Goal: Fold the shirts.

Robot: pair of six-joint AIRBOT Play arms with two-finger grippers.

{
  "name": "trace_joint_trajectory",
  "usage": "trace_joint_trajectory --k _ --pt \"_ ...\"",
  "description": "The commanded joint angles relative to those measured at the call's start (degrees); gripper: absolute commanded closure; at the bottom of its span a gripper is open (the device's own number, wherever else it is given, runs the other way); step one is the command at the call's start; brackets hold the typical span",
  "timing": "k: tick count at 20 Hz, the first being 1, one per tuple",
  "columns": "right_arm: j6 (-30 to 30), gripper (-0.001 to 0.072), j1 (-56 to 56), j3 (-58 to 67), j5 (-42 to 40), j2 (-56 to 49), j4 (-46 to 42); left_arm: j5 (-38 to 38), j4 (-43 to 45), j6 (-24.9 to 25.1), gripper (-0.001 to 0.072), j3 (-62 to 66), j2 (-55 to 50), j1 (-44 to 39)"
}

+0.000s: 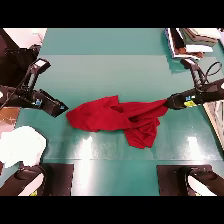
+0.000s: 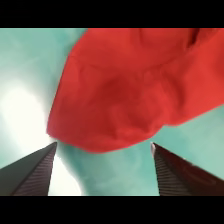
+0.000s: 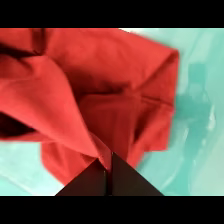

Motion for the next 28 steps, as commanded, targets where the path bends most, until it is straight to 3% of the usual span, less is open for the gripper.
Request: trace_joint_trajectory --k 1,4,9,11,16,22,24,28 --pt "1.6 0.0697 -1.5 -2.4 -4.3 -0.5 -1.3 1.8 4.9 1.9 0.0033 -1.7 -0.1 0.0" --pt "1.5 0.0697 -3.9 -0.6 -5.7 -2.8 2.1 7.8 -2.3 2.0 0.0033 -4.2 -3.0 0.0" --pt "1.5 0.0697 -0.9 0.8 -5.6 -5.8 2.9 16.2 -11.7 5.1 0.0033 -4.1 -16.8 0.0" --pt "1.5 0.0697 1.3 0.8 -5.7 -6.5 2.8 15.4 -14.8 8.2 0.0033 -2.6 -23.9 0.0" --pt "1.5 0.0697 5.3 0.8 -5.8 -8.2 2.8 15.1 -15.0 9.3 0.0034 3.3 -34.8 0.0" --pt "1.6 0.0697 7.1 0.8 -6.7 -8.6 2.8 16.1 -14.9 10.6 0.0038 4.1 -37.0 0.0" --pt "1.6 0.0697 7.1 0.8 -6.9 -8.6 2.8 14.8 -14.9 11.5 0.0227 4.1 -37.0 0.0" --pt "2.2 0.0697 7.1 0.8 -7.0 -8.6 2.9 14.4 -14.1 11.6 0.0226 4.0 -37.0 -0.6"
